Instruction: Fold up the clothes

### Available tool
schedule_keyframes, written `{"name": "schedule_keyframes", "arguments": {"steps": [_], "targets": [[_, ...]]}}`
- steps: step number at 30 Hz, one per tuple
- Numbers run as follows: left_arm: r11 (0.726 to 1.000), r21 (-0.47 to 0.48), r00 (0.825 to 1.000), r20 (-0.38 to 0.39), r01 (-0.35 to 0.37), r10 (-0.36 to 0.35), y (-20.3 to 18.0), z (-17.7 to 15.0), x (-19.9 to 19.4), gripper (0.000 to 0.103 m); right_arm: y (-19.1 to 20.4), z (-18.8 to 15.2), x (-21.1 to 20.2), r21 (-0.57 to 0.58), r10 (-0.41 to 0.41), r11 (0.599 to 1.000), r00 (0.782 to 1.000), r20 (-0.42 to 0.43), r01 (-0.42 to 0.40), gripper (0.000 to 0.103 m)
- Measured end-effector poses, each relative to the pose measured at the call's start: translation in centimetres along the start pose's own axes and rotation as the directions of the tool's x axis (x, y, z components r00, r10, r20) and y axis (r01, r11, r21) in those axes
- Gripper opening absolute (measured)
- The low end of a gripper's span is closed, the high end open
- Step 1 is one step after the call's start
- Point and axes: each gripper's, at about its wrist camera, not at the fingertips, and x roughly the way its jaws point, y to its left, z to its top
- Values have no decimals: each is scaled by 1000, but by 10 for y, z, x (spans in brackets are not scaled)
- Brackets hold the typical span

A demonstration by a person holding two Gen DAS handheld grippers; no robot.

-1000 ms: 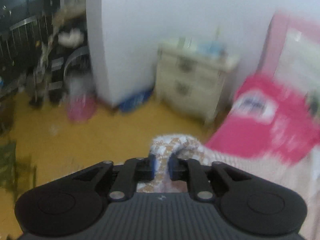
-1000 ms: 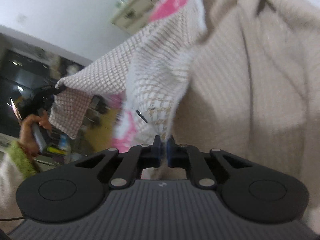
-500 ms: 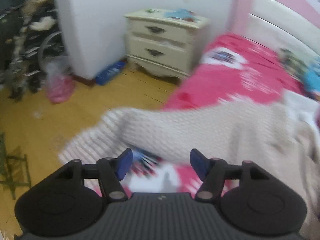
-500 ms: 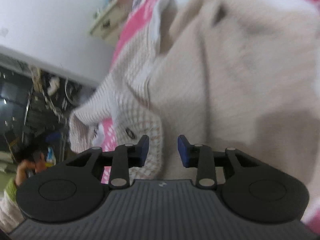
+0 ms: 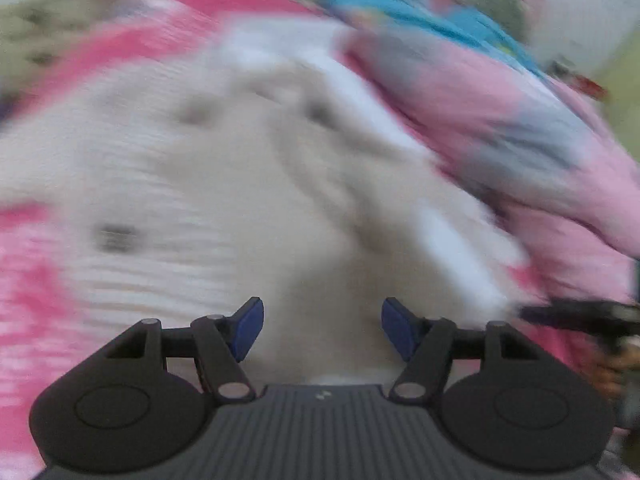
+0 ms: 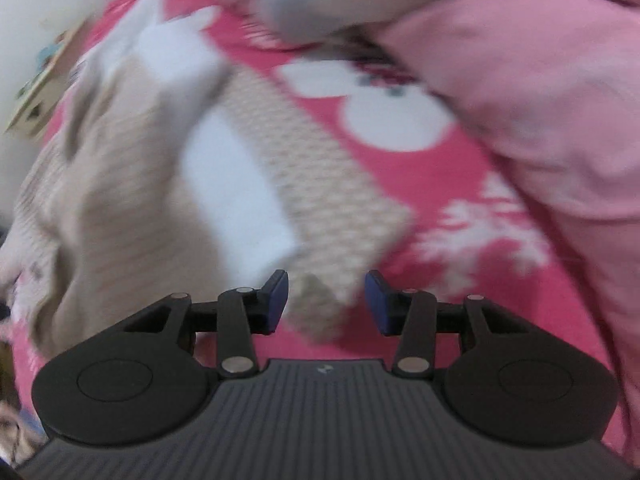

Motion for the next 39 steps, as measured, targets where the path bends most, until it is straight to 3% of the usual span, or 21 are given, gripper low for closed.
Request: {"name": "schedule_keyframes", "arguments": {"steps": [3,4,6,8,9,10,12,13,14,17,20,23,26,27,30,31,33,34,35,37,39], "targets": [[999,52,994,-103,-13,19,-37,7,41,67,-15,4,14,47,2,999,1000,1,-2,46],[997,65,991,-131,-29,38,-48,9,53,67,-20,5,19,71,9,997,1000,0,-9,52],[997,58,988,-145,-52,60,-55,7,66,65,-30,7,30,119,23,993,1000,-3,-23,55],[997,35,986,-148,-73,77,-57,4,75,53,-39,9,41,167,44,985,999,-4,-43,55],[997,13,986,-144,-82,83,-56,3,78,51,-44,7,46,194,99,976,995,-1,-97,48],[996,-9,986,-140,-90,88,-55,2,81,49,-45,7,50,212,140,967,990,5,-138,26],[993,-44,987,-120,-114,108,-49,0,81,40,-40,6,50,197,166,966,986,20,-166,10],[990,-63,986,-120,-126,118,-46,-1,82,13,-38,7,47,181,159,970,987,33,-163,7],[987,-83,984,-123,-138,128,-42,-2,83,6,-33,8,36,149,154,975,986,64,-162,7],[974,-180,988,-91,-136,122,-24,-3,72,5,-12,17,-4,2,139,990,974,179,-142,6],[965,-232,993,-42,-120,114,-8,-5,56,5,21,44,-67,-224,162,971,924,345,-87,6],[953,-289,995,-22,-95,93,8,-7,43,5,51,93,-127,-409,189,911,835,517,48,6],[930,-366,1000,-16,-22,17,21,-12,41,5,61,143,-173,-454,177,873,750,637,180,6],[924,-382,1000,-19,0,-8,23,-15,43,5,62,163,-182,-446,147,861,720,678,245,6],[913,-405,997,-33,44,-63,23,-22,55,6,53,226,-170,-390,-14,822,700,714,415,13],[911,-410,996,-41,50,-73,22,-24,61,7,45,247,-153,-359,-117,789,695,709,499,23],[909,-415,995,-57,49,-79,21,-28,70,11,33,262,-132,-259,-300,736,644,703,625,24],[908,-416,995,-65,47,-82,20,-31,74,18,28,257,-134,-234,-311,756,649,694,612,25],[911,-410,995,-71,41,-77,20,-32,77,26,20,243,-145,-217,-252,818,671,697,532,28],[919,-392,995,-77,33,-69,18,-35,72,36,7,202,-160,-230,-71,925,731,678,304,45],[925,-378,993,-93,28,-68,21,-37,66,46,-1,155,-162,-283,139,958,794,592,44,50]]}}
